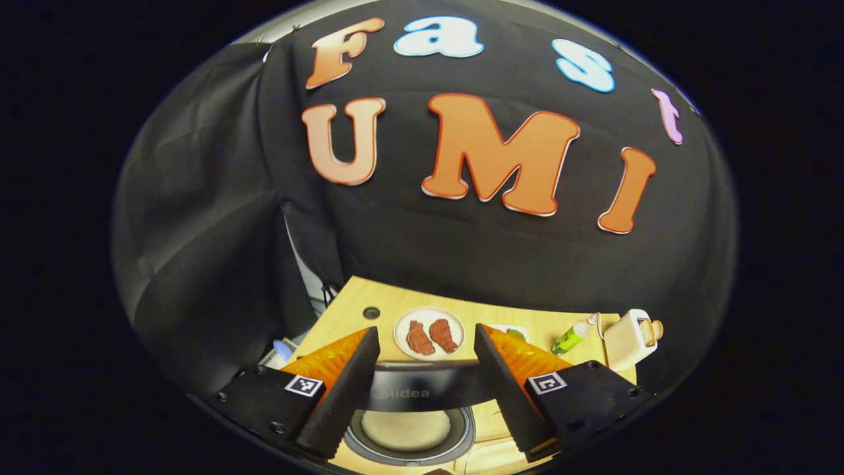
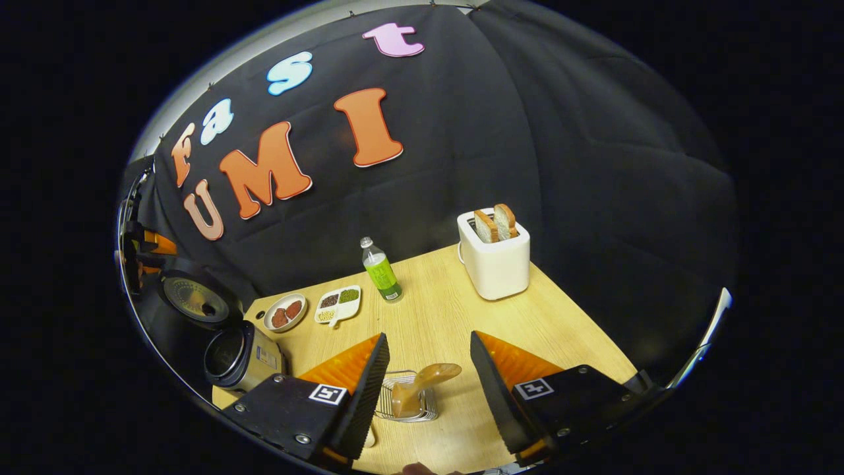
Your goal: Close the left gripper, press the button to open the rice cooker; take a wooden spoon from the chopstick holder with the right hand, scoop a spoonful of rice and pour it into the rice cooker, then put the wooden spoon back into the chopstick holder.
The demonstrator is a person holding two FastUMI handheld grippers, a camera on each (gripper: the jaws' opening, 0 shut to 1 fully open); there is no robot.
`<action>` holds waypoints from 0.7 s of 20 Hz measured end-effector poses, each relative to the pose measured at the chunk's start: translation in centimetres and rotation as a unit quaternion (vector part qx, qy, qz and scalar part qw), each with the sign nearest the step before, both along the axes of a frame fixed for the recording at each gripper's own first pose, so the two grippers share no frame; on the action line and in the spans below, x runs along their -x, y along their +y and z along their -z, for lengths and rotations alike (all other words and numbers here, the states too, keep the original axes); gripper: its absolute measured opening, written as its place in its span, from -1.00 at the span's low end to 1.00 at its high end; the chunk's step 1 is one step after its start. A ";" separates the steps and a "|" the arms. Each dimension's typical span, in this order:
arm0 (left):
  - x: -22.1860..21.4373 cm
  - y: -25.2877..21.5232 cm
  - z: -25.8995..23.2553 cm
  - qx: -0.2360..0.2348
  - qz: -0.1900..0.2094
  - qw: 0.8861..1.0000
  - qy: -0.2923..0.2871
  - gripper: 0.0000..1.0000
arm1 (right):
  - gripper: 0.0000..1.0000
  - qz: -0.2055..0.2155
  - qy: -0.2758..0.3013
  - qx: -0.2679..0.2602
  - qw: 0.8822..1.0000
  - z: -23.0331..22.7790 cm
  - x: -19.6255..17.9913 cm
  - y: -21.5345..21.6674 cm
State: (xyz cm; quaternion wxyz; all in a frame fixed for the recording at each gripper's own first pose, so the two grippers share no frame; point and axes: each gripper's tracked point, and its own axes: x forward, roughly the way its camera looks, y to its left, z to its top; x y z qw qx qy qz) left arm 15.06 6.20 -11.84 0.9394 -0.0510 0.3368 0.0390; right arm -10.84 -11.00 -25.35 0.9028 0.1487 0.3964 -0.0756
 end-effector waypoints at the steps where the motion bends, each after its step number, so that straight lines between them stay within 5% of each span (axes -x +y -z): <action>1: 0.6 0.3 0.7 0.006 -0.004 1.000 0.015 0.87 | 0.56 -0.002 0.001 0.001 1.000 -0.1 0.1 0.0; 5: 4.0 -1.3 3.4 -0.009 0.035 0.997 0.071 0.95 | 0.55 -0.019 -0.013 -0.012 1.000 -0.7 -0.9 1.7; 7: 6.4 -2.9 5.3 0.020 0.050 0.992 0.111 0.87 | 0.55 -0.032 -0.019 -0.010 0.999 -1.0 -1.4 2.5; 14: 11.7 -3.4 11.4 0.007 0.059 0.973 0.223 0.90 | 0.55 -0.073 -0.019 -0.002 0.997 -1.0 -2.1 4.8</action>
